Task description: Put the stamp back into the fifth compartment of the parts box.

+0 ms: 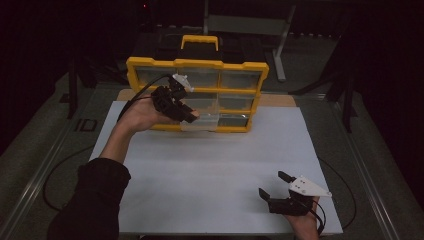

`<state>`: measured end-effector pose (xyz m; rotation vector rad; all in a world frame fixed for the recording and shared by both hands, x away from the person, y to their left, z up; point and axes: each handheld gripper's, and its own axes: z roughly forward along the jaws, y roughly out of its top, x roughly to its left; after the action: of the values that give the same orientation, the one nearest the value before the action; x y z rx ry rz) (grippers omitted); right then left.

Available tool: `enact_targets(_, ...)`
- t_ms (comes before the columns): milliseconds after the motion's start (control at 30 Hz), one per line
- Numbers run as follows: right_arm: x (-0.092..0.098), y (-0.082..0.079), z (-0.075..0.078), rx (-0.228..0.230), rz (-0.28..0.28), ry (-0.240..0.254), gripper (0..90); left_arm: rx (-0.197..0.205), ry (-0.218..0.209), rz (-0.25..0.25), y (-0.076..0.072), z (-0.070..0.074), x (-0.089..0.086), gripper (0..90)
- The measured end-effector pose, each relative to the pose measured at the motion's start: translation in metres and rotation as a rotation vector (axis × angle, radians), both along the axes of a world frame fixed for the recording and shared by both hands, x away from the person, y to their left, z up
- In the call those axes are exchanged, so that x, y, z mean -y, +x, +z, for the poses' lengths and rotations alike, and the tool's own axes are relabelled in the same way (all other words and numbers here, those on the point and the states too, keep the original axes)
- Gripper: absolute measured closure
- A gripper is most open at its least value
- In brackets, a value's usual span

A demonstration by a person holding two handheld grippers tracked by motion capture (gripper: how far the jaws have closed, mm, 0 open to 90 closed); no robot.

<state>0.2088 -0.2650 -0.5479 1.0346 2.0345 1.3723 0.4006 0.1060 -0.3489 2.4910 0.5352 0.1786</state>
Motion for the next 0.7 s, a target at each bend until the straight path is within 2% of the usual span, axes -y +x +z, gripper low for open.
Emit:
enact_targets(133, 0.0, 0.0, 0.0, 0.001, 0.0, 0.001, 7.5, 0.001, 0.008, 0.037, 0.007, 0.003, 0.0, 66.9)
enact_targets(367, 0.0, 0.0, 0.0, 0.001, 0.002, 0.001, 7.5, 0.0, -0.001, 0.093, 0.015, 0.004, -0.002, 66.8)
enact_targets(633, 0.0, 0.0, 0.0, -0.001, 0.002, 0.001, 7.5, 0.019, 0.005, 0.138, 0.021, 0.003, -0.002, 66.7)
enact_targets(700, 0.0, 0.0, 0.0, -0.002, 0.005, 0.0, 7.5, 0.027, 0.002, 0.166, 0.023, 0.002, -0.001, 66.7)
